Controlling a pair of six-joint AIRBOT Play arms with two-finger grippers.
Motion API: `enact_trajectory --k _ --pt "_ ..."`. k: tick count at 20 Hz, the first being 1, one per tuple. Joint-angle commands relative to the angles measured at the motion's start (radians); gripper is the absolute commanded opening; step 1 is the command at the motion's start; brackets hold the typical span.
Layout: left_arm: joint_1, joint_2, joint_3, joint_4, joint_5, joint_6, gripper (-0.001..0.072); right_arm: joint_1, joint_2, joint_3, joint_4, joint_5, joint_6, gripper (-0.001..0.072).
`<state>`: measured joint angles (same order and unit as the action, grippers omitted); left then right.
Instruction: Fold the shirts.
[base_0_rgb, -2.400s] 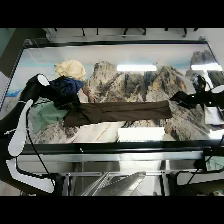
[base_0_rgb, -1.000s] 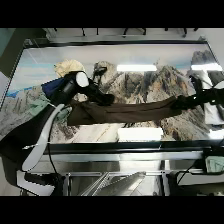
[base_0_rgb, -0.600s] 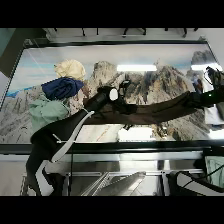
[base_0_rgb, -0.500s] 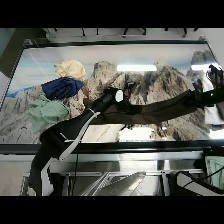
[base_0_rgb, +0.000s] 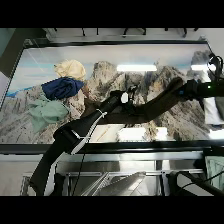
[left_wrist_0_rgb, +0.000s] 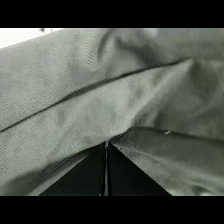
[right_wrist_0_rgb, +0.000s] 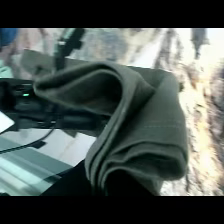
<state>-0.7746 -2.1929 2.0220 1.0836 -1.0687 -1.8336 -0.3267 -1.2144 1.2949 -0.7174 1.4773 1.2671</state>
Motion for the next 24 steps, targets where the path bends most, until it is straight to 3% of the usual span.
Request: enact_trajectory --k 1,5,11,17,20,24 --pt "0.003 0.018 0.003 -0.047 0.031 0.008 0.0019 0.064 0.007 0.001 0.043 -0.013 0.002 0.0028" --pt "0.062 0.127 0.003 0.006 -0.092 0.089 0.0019 0.068 0.006 0.001 0.040 -0.018 0.006 0.0028" --pt "0.223 0.382 0.002 0.249 -0.369 0.185 0.0019 0.138 0.005 0.001 0.041 -0.080 0.022 0.0028" --pt "0.477 0.615 0.002 0.261 -0.407 0.195 0.0020 0.435 -0.029 0.001 0.041 -0.344 0.064 0.0028" --pt "0.579 0.678 0.002 0.261 -0.406 0.199 0.0019 0.590 -0.109 0.001 0.048 -0.443 0.085 0.0028" --pt "0.646 0.705 0.002 0.260 -0.443 0.235 0.0019 0.798 -0.272 0.001 0.077 -0.705 0.095 0.0028"
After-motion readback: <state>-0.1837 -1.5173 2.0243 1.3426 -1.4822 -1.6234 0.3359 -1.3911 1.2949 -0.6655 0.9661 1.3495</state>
